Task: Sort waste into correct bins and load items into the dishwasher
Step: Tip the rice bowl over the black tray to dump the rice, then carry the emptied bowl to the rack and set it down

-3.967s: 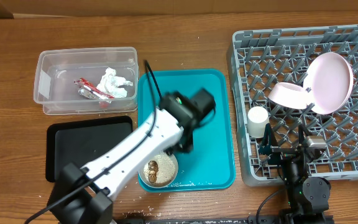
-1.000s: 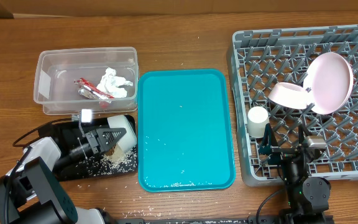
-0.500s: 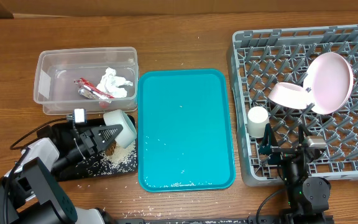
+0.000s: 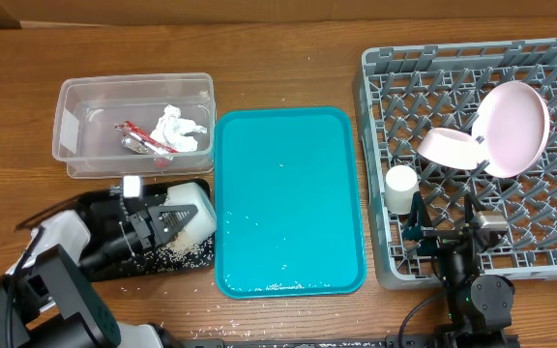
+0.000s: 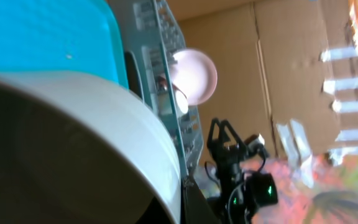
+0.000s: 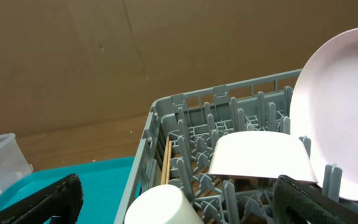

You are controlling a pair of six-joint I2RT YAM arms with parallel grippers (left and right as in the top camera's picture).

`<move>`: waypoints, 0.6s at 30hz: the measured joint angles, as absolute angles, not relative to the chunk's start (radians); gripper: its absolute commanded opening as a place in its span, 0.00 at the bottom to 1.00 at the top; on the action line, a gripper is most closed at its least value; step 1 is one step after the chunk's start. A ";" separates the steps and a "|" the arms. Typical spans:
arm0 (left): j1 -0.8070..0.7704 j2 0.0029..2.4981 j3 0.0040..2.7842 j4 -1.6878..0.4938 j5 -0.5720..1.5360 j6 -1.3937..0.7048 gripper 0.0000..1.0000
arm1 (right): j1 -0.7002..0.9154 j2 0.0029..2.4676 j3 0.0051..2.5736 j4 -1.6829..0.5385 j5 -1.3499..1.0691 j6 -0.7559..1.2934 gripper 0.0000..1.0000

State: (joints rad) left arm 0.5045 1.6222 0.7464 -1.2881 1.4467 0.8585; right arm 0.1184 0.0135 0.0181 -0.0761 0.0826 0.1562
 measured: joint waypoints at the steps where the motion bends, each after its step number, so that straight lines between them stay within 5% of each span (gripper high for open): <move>1: 0.477 1.620 0.780 -1.339 1.423 0.896 0.04 | 0.118 0.014 0.018 -0.076 0.083 0.157 1.00; 7: 0.260 1.594 1.021 -1.227 1.349 0.851 0.04 | 0.118 0.014 0.018 -0.076 0.082 0.156 1.00; 18: -0.337 1.620 1.110 0.012 1.032 -0.249 0.04 | 0.118 0.013 0.018 -0.077 0.082 0.156 1.00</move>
State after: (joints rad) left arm -0.3374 1.6199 1.1099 0.0120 1.0325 -0.2493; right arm 0.1184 0.0128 0.0181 -0.0769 0.0822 0.1558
